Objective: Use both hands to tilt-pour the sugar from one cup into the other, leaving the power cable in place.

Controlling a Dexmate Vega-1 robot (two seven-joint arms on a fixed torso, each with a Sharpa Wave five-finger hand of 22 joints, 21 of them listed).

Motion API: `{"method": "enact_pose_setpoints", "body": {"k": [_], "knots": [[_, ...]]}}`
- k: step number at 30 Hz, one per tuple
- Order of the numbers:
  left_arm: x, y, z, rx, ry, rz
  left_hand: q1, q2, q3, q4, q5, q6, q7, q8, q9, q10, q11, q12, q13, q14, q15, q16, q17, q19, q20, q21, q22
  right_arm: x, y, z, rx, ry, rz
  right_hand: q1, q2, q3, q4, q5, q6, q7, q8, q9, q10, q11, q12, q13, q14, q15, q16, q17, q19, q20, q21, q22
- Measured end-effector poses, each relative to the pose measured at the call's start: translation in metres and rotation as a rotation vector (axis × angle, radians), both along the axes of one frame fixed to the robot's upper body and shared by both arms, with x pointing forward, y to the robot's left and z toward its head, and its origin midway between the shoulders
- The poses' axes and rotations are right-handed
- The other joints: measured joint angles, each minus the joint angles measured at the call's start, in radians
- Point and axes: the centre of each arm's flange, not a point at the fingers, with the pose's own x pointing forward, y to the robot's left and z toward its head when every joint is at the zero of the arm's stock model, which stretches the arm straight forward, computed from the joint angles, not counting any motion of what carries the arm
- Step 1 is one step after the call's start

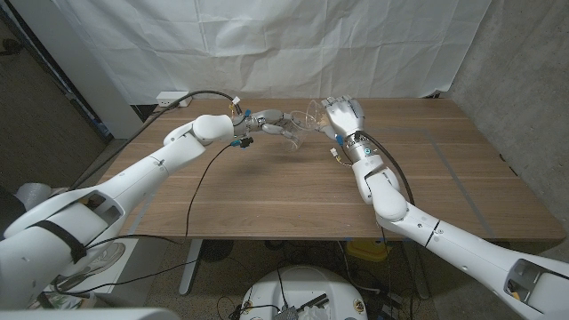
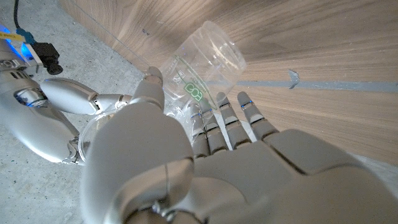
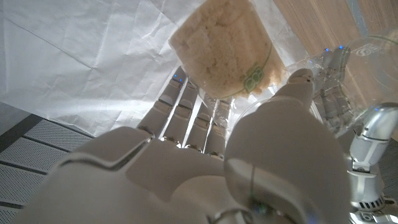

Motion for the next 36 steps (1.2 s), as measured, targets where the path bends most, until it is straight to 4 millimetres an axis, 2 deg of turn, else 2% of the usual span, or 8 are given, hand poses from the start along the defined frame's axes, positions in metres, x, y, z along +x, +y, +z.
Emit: {"method": "enact_pose_setpoints", "body": {"k": [13, 16, 36], "knots": [[-0.002, 0.001, -0.002, -0.004, 0.000, -0.004, 0.000, 0.000, 0.000, 0.000, 0.000, 0.001, -0.003, 0.000, -0.001, 0.000, 0.001, -0.004, 0.000, 0.000, 0.000, 0.000, 0.001, -0.004, -0.004, 0.004, 0.000, -0.003, 0.009, 0.007, -0.083, -0.029, -0.036, -0.001, 0.001, -0.004, 0.004, 0.000, 0.004, 0.004, 0.000, 0.000, 0.005, -0.005, 0.001, 0.000, 0.009, -0.002, -0.011, 0.000, 0.000, 0.000, 0.008, 0.000], [-0.002, 0.001, -0.001, -0.005, -0.001, -0.005, 0.000, 0.000, 0.000, 0.000, 0.000, 0.004, 0.000, -0.001, -0.001, 0.001, 0.001, -0.004, 0.000, 0.000, 0.000, 0.000, 0.000, -0.004, -0.004, 0.004, 0.000, -0.004, 0.010, 0.008, -0.099, -0.037, -0.048, -0.002, 0.002, -0.004, 0.004, 0.000, 0.004, 0.004, 0.006, 0.000, 0.009, -0.009, 0.004, 0.000, 0.009, -0.002, -0.013, 0.000, 0.000, 0.000, 0.008, 0.000], [-0.001, -0.001, 0.001, -0.006, 0.001, -0.010, 0.000, 0.000, 0.000, 0.000, 0.000, 0.004, 0.000, 0.000, 0.000, 0.002, 0.006, -0.004, 0.005, 0.000, 0.000, 0.000, 0.003, -0.004, -0.003, 0.008, 0.000, -0.005, 0.019, 0.014, -0.223, -0.062, -0.107, -0.002, 0.002, -0.008, 0.008, 0.000, 0.004, 0.004, 0.007, -0.004, 0.016, -0.009, 0.004, 0.000, 0.013, 0.001, -0.029, 0.006, -0.007, -0.007, 0.008, 0.000]]}}
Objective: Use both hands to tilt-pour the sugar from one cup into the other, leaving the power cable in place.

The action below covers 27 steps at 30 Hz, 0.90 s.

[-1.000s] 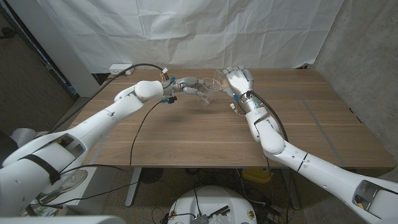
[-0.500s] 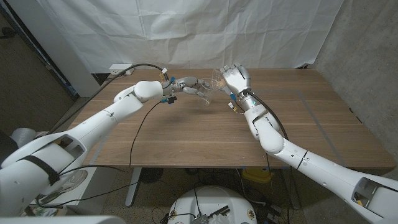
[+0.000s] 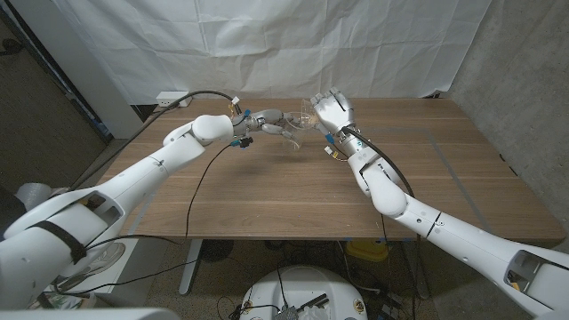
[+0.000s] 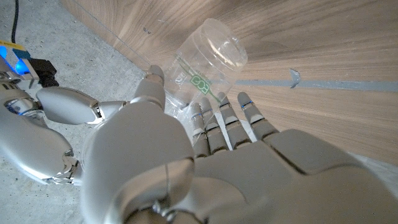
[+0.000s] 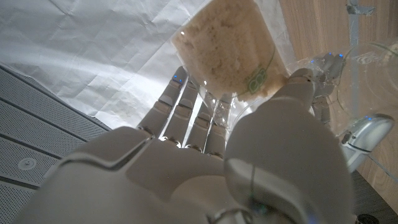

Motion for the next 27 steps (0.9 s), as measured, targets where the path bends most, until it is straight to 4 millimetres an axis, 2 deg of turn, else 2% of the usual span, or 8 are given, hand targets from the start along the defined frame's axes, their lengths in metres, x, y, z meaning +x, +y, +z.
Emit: {"method": "enact_pose_setpoints", "body": {"k": [11, 23, 27], "knots": [[0.001, -0.003, 0.001, 0.001, 0.000, -0.006, 0.000, 0.000, 0.000, 0.000, 0.000, -0.006, 0.002, -0.001, 0.000, -0.004, 0.000, -0.011, 0.000, 0.000, 0.000, 0.000, 0.000, -0.004, 0.004, 0.000, 0.000, -0.001, -0.003, 0.004, -0.027, -0.018, -0.022, -0.001, 0.000, -0.004, 0.004, -0.003, 0.000, 0.000, 0.003, -0.001, 0.006, -0.006, 0.000, 0.000, 0.004, -0.004, -0.005, 0.003, 0.000, 0.000, 0.000, 0.000], [0.001, -0.003, 0.001, -0.003, 0.012, -0.016, -0.012, -0.012, -0.012, 0.006, 0.000, -0.073, 0.008, -0.035, 0.002, -0.064, 0.012, -0.030, 0.000, -0.036, 0.003, -0.012, 0.000, -0.022, 0.011, 0.000, 0.000, -0.005, -0.006, 0.010, -0.073, -0.042, -0.053, -0.011, -0.002, -0.004, 0.004, -0.003, 0.000, 0.000, 0.007, -0.001, 0.005, -0.006, 0.000, 0.000, 0.007, -0.003, -0.012, 0.008, 0.000, 0.000, 0.000, 0.000], [0.001, -0.003, 0.001, -0.004, 0.015, -0.018, -0.015, -0.015, -0.013, 0.008, 0.000, -0.079, 0.011, -0.042, 0.002, -0.077, 0.019, -0.038, 0.000, -0.047, 0.004, -0.016, 0.000, -0.027, 0.005, 0.000, 0.000, -0.007, -0.008, 0.011, -0.083, -0.046, -0.061, -0.012, -0.002, -0.004, 0.004, -0.003, 0.000, 0.000, 0.007, -0.001, 0.005, -0.006, 0.000, 0.000, 0.007, -0.003, -0.012, 0.008, 0.000, 0.000, 0.000, 0.000]]}}
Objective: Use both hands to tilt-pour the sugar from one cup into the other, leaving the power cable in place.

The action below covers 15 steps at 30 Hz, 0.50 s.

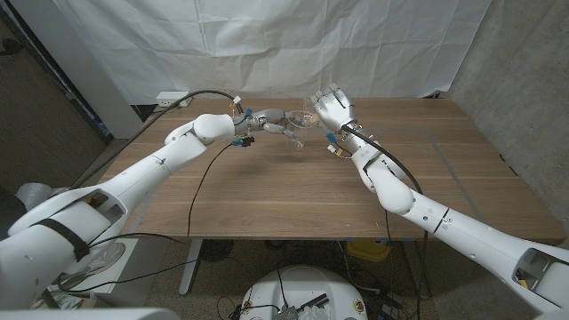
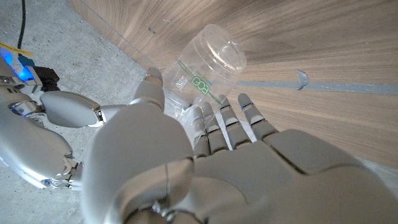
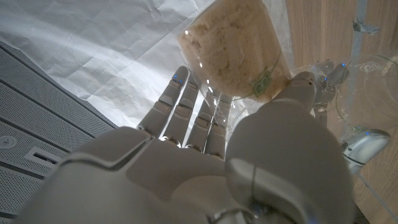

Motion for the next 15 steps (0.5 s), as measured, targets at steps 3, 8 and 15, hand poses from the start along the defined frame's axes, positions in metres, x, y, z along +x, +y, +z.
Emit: {"method": "enact_pose_setpoints", "body": {"k": [3, 8, 15], "knots": [[0.000, 0.000, 0.000, -0.002, 0.005, 0.001, -0.001, -0.001, 0.000, 0.000, 0.000, -0.012, 0.001, -0.005, -0.002, -0.007, 0.003, 0.000, 0.000, 0.000, 0.000, 0.000, 0.000, -0.005, 0.005, 0.000, 0.000, -0.002, -0.002, 0.001, -0.008, -0.007, -0.007, -0.003, -0.003, 0.000, 0.000, 0.000, 0.000, 0.000, 0.000, 0.001, 0.000, 0.000, 0.003, 0.000, 0.000, 0.000, -0.008, 0.001, 0.000, 0.000, 0.000, 0.000], [0.000, 0.001, 0.000, -0.002, 0.008, 0.002, -0.001, -0.001, -0.004, -0.001, 0.000, -0.023, 0.002, -0.012, -0.007, -0.019, 0.006, -0.007, 0.000, -0.011, 0.000, 0.000, 0.000, -0.005, 0.005, 0.000, 0.000, -0.005, -0.003, 0.001, -0.016, -0.020, -0.013, -0.005, -0.005, 0.006, 0.006, 0.000, 0.013, -0.012, 0.000, 0.001, 0.000, 0.000, 0.003, 0.001, 0.000, 0.000, -0.008, 0.005, 0.000, 0.000, 0.000, 0.000], [0.000, 0.000, -0.001, -0.004, 0.017, 0.002, -0.014, -0.003, -0.004, -0.001, 0.000, -0.030, 0.005, -0.019, -0.007, -0.027, 0.008, -0.007, 0.000, -0.011, 0.000, -0.007, 0.000, -0.009, 0.002, 0.000, 0.000, -0.012, -0.006, 0.001, -0.029, -0.037, -0.025, -0.005, -0.005, 0.011, 0.011, -0.001, 0.014, -0.014, 0.002, 0.000, -0.001, -0.002, 0.003, 0.001, 0.000, 0.000, -0.016, 0.005, 0.000, 0.000, 0.000, 0.000]]}}
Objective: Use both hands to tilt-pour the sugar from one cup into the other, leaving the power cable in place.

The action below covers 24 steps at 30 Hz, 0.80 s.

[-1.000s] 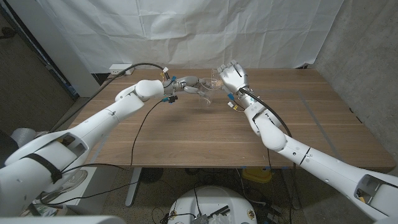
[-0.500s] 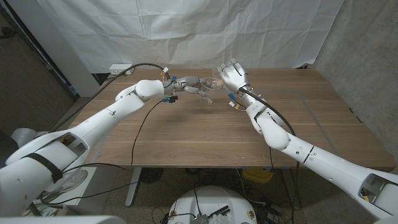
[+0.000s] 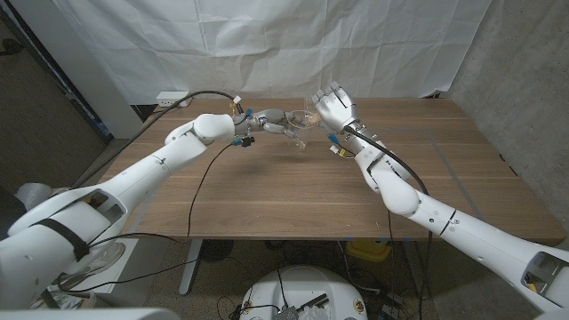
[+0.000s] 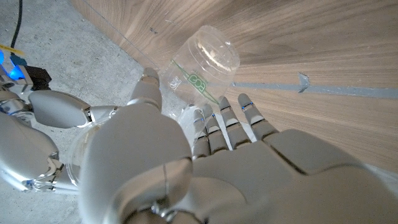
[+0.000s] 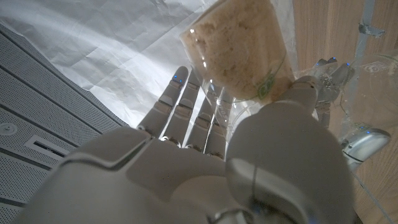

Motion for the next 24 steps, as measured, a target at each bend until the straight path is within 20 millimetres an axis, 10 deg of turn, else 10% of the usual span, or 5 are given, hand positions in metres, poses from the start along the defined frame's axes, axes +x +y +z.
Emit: {"method": "enact_pose_setpoints", "body": {"k": [24], "knots": [[0.0002, -0.0002, -0.0013, -0.005, 0.016, 0.000, -0.004, 0.004, -0.004, 0.004, 0.000, 0.004, 0.004, -0.007, -0.003, 0.000, 0.000, 0.000, 0.000, -0.011, 0.000, -0.001, 0.005, -0.009, 0.002, 0.000, 0.000, -0.0022, 0.0016, 0.0069, -0.074, -0.008, -0.055, 0.002, 0.001, -0.002, 0.004, 0.000, 0.001, -0.001, 0.002, -0.005, 0.001, -0.008, 0.000, 0.000, 0.000, 0.000, -0.020, 0.005, -0.011, -0.011, 0.000, 0.000]]}}
